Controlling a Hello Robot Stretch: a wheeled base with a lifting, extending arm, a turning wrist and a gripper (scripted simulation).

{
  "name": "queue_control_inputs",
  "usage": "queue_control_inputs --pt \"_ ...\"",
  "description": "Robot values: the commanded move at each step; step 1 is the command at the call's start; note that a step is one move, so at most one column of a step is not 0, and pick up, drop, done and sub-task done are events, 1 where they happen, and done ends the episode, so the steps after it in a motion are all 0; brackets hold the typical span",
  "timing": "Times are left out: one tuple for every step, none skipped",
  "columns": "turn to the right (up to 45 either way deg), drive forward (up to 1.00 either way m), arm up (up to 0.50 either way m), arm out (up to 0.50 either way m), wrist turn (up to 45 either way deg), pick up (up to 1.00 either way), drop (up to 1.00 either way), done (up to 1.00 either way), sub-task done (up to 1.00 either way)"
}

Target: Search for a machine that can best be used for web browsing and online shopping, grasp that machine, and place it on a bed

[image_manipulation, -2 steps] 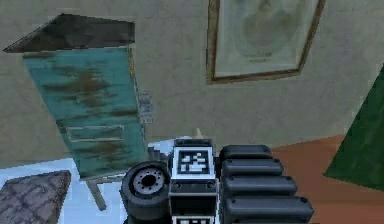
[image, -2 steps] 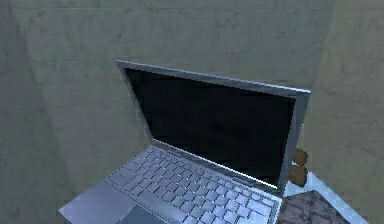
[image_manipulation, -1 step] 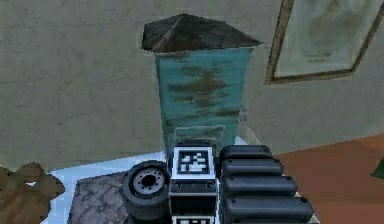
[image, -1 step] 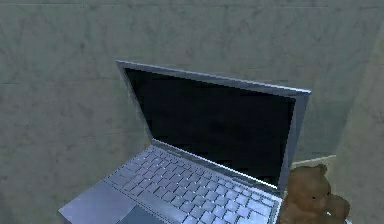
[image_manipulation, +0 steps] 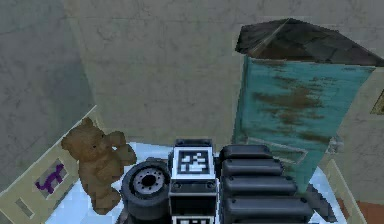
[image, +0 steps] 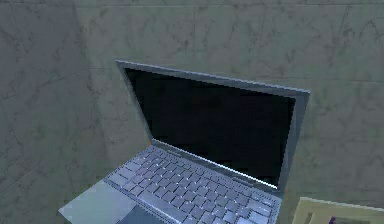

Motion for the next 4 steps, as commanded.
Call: queue_control_inputs --pt "0.0 0.00 0.00 0.40 0.0 0.00 0.00 0.00 0.00" --pt "0.0 0.00 0.00 0.00 45.0 0.00 0.00 0.00 0.00" --pt "0.0 0.00 0.00 0.00 45.0 0.00 0.00 0.00 0.00" --pt "0.0 0.00 0.00 0.00 36.0 0.00 0.00 0.00 0.00"
